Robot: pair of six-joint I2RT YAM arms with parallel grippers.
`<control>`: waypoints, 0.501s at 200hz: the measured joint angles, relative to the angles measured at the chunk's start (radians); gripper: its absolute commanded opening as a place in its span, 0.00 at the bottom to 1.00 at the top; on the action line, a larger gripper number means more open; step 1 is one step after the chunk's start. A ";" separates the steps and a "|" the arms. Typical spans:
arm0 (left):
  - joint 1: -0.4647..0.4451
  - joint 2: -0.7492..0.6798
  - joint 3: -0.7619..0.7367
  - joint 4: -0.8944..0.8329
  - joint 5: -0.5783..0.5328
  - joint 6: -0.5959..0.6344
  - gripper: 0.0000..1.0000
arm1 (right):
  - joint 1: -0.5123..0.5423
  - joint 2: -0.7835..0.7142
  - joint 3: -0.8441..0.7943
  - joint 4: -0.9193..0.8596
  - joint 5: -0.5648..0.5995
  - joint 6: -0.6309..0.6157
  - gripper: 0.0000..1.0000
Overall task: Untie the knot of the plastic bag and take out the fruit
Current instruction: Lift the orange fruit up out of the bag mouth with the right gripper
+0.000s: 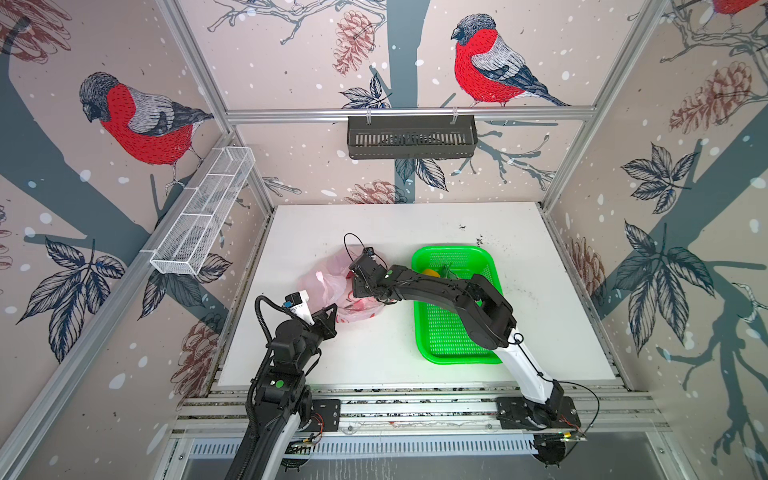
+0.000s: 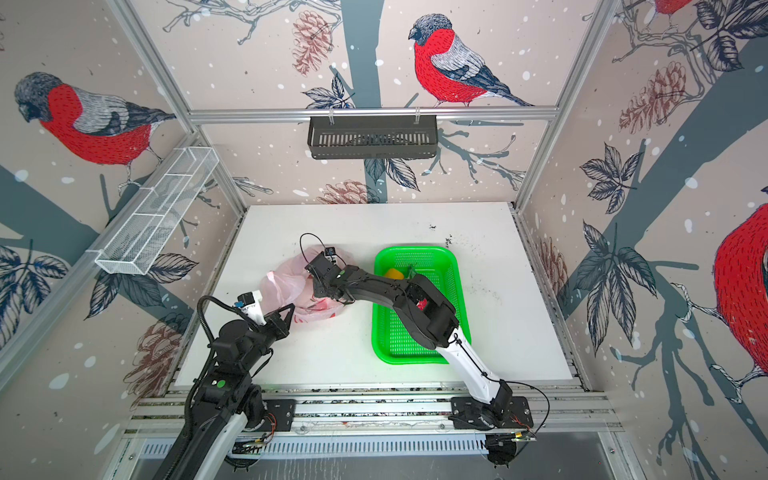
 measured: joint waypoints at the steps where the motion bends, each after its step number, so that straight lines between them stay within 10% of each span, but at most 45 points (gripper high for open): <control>1: 0.000 0.001 0.000 0.000 0.000 0.000 0.00 | 0.000 0.000 0.000 0.000 0.000 0.000 0.75; 100: 0.000 0.035 -0.007 0.000 0.002 0.002 0.00 | -0.015 0.012 0.024 -0.037 -0.004 0.022 0.92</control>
